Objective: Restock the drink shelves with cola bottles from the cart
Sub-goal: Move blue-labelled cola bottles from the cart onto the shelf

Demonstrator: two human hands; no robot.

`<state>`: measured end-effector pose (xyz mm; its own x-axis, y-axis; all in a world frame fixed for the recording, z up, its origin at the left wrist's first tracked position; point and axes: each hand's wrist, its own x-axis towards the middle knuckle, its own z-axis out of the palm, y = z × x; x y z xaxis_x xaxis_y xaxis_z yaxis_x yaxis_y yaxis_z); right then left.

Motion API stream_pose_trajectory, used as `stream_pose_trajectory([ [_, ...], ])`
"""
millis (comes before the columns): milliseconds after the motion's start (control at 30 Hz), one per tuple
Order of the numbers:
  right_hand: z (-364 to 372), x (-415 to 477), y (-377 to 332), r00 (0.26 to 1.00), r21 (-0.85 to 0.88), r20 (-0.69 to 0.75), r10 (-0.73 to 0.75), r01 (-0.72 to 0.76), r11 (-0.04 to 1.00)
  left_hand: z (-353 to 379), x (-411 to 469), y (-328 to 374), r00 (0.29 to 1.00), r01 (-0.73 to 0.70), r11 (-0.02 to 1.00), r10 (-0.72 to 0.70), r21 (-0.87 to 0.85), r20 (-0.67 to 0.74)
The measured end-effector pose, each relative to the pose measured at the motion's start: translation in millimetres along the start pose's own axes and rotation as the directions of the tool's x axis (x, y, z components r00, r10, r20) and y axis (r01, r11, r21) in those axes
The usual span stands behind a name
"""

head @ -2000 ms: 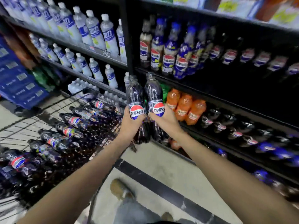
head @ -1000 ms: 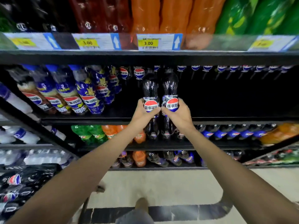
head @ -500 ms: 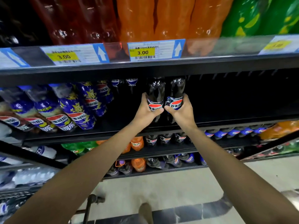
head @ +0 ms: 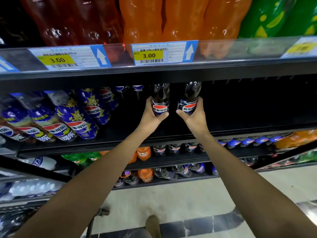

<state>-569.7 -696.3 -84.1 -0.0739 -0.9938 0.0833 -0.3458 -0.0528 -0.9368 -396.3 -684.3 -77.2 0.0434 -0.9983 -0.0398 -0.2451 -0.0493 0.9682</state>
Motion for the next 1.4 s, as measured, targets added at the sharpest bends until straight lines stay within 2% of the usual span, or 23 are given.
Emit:
stream_pose_trajectory([
  [167, -3.9, -7.6, 18.6, 0.996, -0.047, 0.080, 0.042, -0.038, 0.998, 10.7, -15.5, -22.5, 0.997, 0.055, 0.995, -0.051, 0.083, -0.051],
  [267, -5.3, -8.1, 25.1, 0.996, -0.061, 0.085, 0.025, -0.020, 0.998, 17.6, -15.6, -32.0, 0.991, 0.010, 0.990, 0.008, 0.140, -0.131],
  [400, -3.3, -2.1, 32.8, 0.996, -0.050, 0.091, 0.004, 0.001, 0.999, 24.4, -5.6, -40.3, 0.983, -0.043, 0.974, 0.080, 0.222, -0.163],
  [667, 15.9, 23.4, 40.3, 0.998, 0.010, 0.034, -0.049, 0.048, 0.999, 28.2, 34.7, -46.3, 0.976, -0.058, 0.946, 0.121, 0.318, -0.183],
  [933, 32.7, 55.2, 40.0, 0.996, 0.056, -0.005, -0.086, 0.086, 0.995, 34.8, 60.4, -49.8, 0.938, -0.082, 0.937, 0.187, 0.339, -0.291],
  [1133, 52.2, 79.7, 40.8, 0.991, 0.070, -0.032, -0.131, 0.133, 0.989, 45.8, 70.3, -49.3, 0.866, 0.049, 0.854, 0.222, 0.518, -0.448],
  [1233, 60.7, 89.6, 41.9, 0.988, 0.070, -0.034, -0.149, 0.151, 0.986, 45.3, 76.4, -48.7, 0.848, 0.110, 0.835, 0.203, 0.539, -0.489],
  [1400, 69.9, 99.9, 43.4, 0.982, 0.049, -0.061, -0.179, 0.182, 0.982, 50.1, 81.5, -48.0, 0.810, 0.195, 0.736, 0.251, 0.648, -0.529],
])
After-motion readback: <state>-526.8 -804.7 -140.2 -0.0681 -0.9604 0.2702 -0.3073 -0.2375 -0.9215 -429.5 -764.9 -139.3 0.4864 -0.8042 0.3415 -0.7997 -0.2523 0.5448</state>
